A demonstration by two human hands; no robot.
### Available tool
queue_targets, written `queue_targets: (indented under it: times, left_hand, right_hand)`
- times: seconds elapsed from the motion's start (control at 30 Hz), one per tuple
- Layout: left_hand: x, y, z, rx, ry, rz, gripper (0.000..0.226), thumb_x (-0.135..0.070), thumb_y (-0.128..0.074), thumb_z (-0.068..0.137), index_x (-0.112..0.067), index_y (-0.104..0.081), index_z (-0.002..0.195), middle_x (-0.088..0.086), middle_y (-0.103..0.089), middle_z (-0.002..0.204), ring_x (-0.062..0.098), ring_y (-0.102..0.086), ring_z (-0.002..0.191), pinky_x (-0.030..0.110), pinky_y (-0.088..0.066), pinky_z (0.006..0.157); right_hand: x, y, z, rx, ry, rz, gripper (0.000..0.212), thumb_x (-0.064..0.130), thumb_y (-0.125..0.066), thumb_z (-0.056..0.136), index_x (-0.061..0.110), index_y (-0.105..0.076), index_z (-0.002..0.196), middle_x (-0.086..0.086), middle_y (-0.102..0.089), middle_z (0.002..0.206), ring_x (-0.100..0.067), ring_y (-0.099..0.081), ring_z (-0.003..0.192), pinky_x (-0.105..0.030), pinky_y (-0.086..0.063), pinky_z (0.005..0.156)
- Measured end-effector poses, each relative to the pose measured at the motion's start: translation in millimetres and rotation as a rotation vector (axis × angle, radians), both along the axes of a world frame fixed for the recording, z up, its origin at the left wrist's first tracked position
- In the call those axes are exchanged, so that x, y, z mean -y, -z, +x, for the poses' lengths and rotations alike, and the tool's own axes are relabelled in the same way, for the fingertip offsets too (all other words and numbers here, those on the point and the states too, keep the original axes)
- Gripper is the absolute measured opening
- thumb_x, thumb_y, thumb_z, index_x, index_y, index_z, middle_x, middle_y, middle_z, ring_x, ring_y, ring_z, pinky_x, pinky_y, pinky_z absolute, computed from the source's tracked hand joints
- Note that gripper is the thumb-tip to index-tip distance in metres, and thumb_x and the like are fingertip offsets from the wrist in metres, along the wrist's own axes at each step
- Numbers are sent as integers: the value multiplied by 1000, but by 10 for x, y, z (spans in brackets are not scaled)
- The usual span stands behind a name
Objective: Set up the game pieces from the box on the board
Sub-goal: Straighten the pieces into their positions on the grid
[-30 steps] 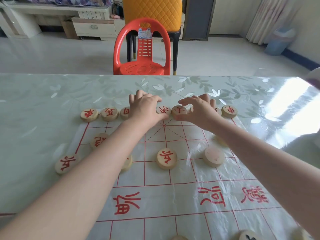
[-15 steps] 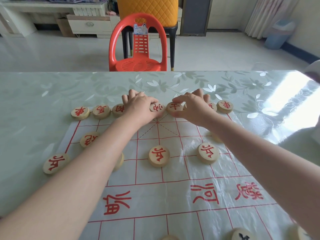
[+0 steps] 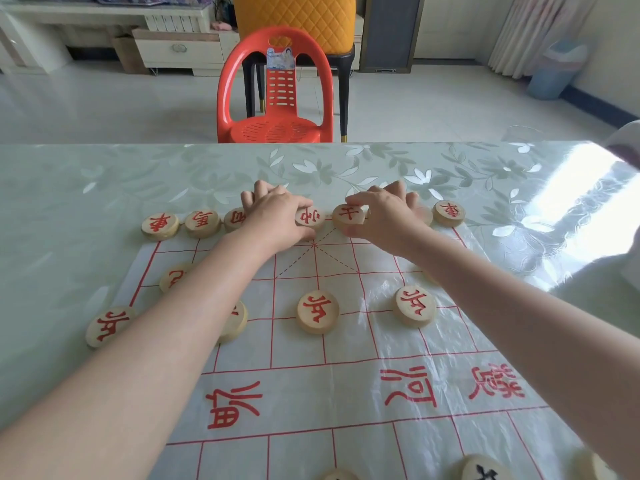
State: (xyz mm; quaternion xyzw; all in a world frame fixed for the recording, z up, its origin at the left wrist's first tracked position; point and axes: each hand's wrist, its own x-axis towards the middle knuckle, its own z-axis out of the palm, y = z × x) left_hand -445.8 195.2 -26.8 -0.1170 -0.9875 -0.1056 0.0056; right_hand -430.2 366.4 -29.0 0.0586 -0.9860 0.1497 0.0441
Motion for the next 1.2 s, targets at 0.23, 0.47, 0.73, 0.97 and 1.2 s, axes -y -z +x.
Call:
queue_targets:
  times: [0.23, 0.47, 0.73, 0.97, 1.2]
  left_hand:
    - [-31, -20, 14, -59, -18, 90, 67, -60, -59, 76, -31, -44, 135, 0, -45, 136, 25, -26, 124, 36, -23, 91]
    - [-374, -171, 77, -136, 64, 202, 54, -43, -65, 79, -32, -50, 129, -5, -46, 138, 20, -26, 129, 33, -20, 94]
    - [-893, -55, 48, -117, 98, 111, 58, -55, -60, 78, -27, -52, 128, 0, -55, 128, 22, -31, 122, 36, -22, 88]
    - [-1004, 54, -14, -118, 66, 75, 47, -59, -53, 82, -26, -61, 115, 2, -61, 118, 25, -36, 116, 37, -23, 84]
    - [-987, 70, -1, -102, 63, 125, 47, -58, -54, 81, -28, -60, 117, 1, -61, 120, 25, -35, 117, 35, -22, 83]
  right_hand:
    - [-491, -181, 122, -58, 102, -244, 52, 38, -66, 81, 33, -50, 130, 4, -46, 137, -24, -26, 128, -34, -19, 94]
    - [-944, -167, 193, -14, 148, -330, 49, 33, -71, 77, 27, -57, 124, 2, -56, 129, -27, -36, 128, -48, -29, 107]
    - [-974, -145, 186, -14, 127, -183, 53, 41, -69, 77, 28, -54, 127, 9, -56, 111, -23, -30, 121, -29, -19, 87]
    - [-921, -24, 44, 8, 96, -56, 55, 44, -68, 76, 26, -55, 126, 3, -59, 118, -24, -32, 116, -34, -22, 89]
    - [-971, 21, 61, -15, 105, -135, 61, 44, -71, 74, 26, -51, 129, 3, -54, 125, -23, -31, 121, -31, -19, 88]
